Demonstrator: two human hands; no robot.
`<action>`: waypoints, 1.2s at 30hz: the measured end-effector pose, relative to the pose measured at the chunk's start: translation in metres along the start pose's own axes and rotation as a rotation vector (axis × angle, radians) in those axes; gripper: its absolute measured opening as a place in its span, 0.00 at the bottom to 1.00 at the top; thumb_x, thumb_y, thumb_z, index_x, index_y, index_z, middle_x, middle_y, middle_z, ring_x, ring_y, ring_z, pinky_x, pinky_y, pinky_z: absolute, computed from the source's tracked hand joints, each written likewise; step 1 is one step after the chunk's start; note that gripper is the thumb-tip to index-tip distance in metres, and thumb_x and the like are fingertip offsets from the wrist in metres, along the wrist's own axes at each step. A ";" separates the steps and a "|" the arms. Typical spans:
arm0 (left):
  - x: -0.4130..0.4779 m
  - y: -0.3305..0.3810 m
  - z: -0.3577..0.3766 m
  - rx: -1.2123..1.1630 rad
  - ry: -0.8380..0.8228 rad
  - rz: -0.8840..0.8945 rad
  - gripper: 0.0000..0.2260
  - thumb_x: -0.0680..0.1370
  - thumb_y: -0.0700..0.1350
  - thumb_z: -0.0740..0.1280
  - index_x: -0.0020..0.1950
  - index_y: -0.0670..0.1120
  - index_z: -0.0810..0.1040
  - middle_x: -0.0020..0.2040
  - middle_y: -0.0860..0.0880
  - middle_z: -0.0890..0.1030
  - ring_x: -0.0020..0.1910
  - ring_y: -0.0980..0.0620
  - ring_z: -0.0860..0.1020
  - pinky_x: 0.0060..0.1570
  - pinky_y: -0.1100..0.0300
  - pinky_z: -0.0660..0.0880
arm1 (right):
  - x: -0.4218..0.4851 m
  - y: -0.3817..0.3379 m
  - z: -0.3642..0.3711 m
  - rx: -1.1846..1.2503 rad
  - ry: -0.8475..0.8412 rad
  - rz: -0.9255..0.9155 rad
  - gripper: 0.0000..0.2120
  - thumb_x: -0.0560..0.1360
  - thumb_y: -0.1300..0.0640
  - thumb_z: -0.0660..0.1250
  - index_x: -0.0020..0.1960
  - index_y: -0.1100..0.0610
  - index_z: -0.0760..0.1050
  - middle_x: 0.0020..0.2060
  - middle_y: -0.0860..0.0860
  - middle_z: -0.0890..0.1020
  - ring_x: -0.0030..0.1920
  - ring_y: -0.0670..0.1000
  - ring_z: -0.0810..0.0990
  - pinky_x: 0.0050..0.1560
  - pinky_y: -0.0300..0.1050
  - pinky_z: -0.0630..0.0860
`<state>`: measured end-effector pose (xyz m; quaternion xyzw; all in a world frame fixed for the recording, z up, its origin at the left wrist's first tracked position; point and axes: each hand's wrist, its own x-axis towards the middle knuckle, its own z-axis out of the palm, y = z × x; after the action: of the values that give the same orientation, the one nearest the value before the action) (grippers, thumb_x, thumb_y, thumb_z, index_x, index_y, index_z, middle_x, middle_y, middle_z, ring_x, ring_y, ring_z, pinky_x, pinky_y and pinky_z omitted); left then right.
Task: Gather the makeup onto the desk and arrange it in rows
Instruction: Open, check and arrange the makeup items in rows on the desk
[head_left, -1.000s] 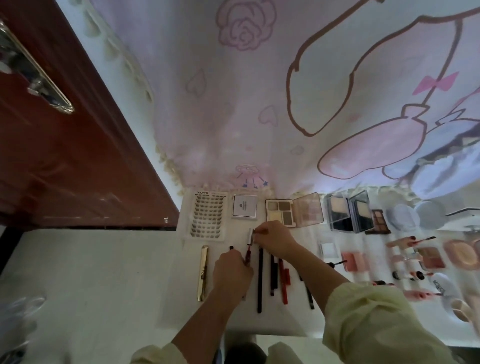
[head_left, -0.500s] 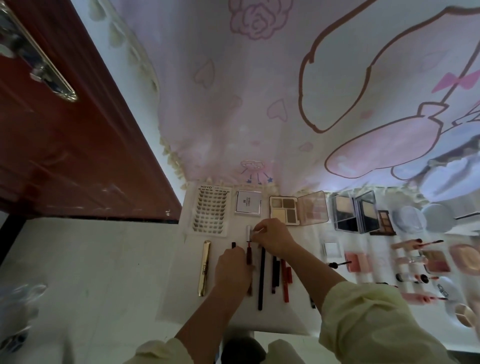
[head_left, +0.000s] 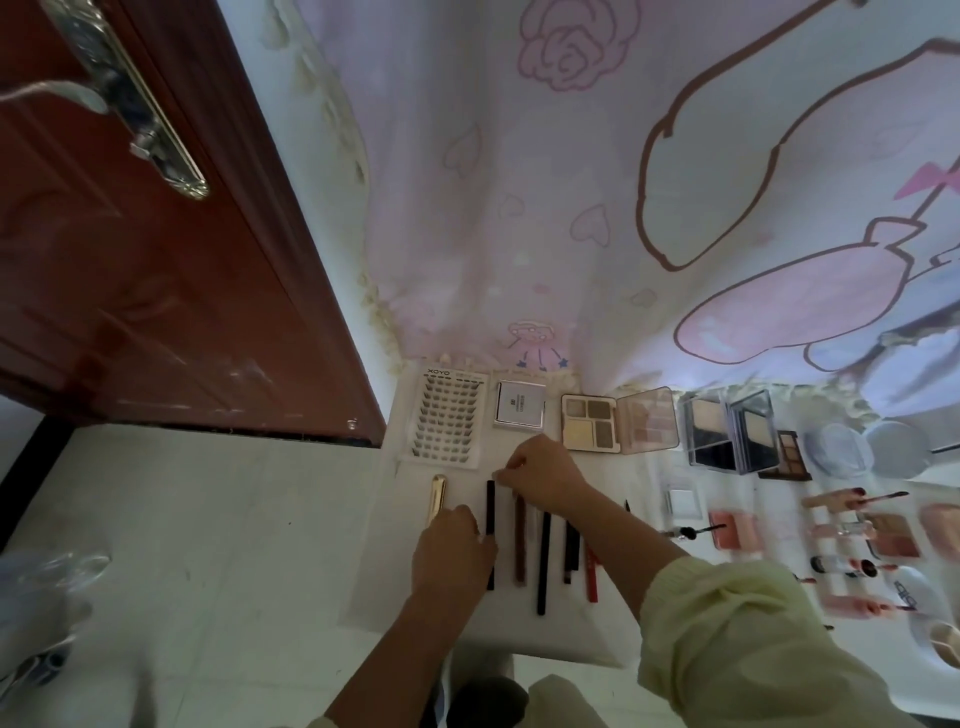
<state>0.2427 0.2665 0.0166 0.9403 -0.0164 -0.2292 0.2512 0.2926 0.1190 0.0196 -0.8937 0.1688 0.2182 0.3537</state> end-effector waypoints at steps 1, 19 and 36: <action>-0.002 -0.001 0.003 0.000 -0.022 -0.010 0.11 0.78 0.51 0.65 0.53 0.45 0.76 0.50 0.49 0.79 0.47 0.54 0.78 0.47 0.64 0.74 | -0.001 -0.003 0.006 -0.028 -0.037 0.023 0.12 0.73 0.54 0.71 0.38 0.64 0.80 0.31 0.53 0.79 0.32 0.47 0.77 0.34 0.39 0.73; -0.006 -0.013 -0.001 -0.295 -0.077 -0.022 0.10 0.77 0.49 0.68 0.54 0.45 0.80 0.46 0.49 0.83 0.43 0.55 0.79 0.45 0.65 0.73 | -0.022 -0.010 0.005 0.448 0.003 0.222 0.10 0.71 0.60 0.71 0.34 0.64 0.79 0.23 0.51 0.78 0.23 0.48 0.71 0.25 0.36 0.68; -0.008 0.008 -0.067 -1.263 -0.267 -0.177 0.11 0.75 0.47 0.71 0.50 0.39 0.83 0.39 0.47 0.83 0.35 0.55 0.78 0.38 0.64 0.76 | -0.091 0.008 -0.042 1.197 0.022 0.135 0.02 0.74 0.67 0.68 0.46 0.66 0.78 0.33 0.57 0.81 0.30 0.48 0.79 0.31 0.36 0.76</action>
<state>0.2655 0.2923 0.0752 0.5730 0.1681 -0.3295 0.7313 0.2229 0.0975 0.0891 -0.5290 0.3223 0.0978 0.7789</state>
